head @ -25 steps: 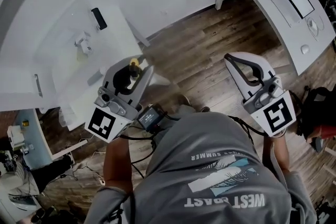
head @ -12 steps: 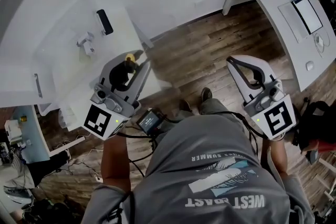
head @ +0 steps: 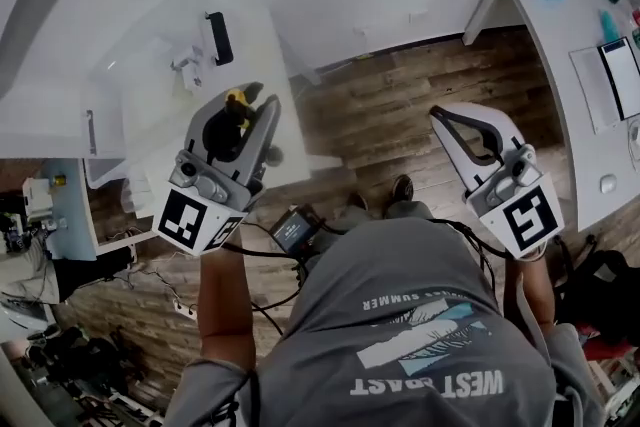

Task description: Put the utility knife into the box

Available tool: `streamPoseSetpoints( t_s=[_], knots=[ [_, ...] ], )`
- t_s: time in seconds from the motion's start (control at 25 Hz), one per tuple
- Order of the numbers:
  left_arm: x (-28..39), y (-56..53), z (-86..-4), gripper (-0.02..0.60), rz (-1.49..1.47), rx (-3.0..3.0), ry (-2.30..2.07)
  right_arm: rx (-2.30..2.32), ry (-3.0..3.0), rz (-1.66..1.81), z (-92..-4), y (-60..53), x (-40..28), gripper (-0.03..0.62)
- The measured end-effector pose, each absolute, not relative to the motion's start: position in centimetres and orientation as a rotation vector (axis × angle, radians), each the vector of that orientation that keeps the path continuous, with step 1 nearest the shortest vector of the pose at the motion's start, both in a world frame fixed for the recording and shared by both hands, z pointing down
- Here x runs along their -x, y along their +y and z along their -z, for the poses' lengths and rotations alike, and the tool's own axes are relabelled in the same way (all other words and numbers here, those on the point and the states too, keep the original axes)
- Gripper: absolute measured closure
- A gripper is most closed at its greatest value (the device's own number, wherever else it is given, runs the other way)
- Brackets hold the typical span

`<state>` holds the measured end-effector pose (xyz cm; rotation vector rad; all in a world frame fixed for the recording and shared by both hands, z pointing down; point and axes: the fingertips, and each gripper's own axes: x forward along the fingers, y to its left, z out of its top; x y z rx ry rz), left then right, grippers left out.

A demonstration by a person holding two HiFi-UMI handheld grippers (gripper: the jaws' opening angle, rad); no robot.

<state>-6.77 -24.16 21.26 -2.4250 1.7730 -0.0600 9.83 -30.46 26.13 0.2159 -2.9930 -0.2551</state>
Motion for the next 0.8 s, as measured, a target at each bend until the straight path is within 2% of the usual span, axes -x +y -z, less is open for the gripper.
streamPoseSetpoints(
  t_s=[0.32, 0.8],
  knots=[
    [10.7, -25.5, -20.6, 0.494, 0.074, 2.292, 1.945, -0.051, -2.984, 0.192, -27.8, -31.9, -7.9, 0.585],
    [23.5, -26.3, -20.5, 0.494, 0.144, 2.129, 2.136, -0.002, -2.949, 0.184, -28.3, -32.3, -3.1, 0.583]
  ],
)
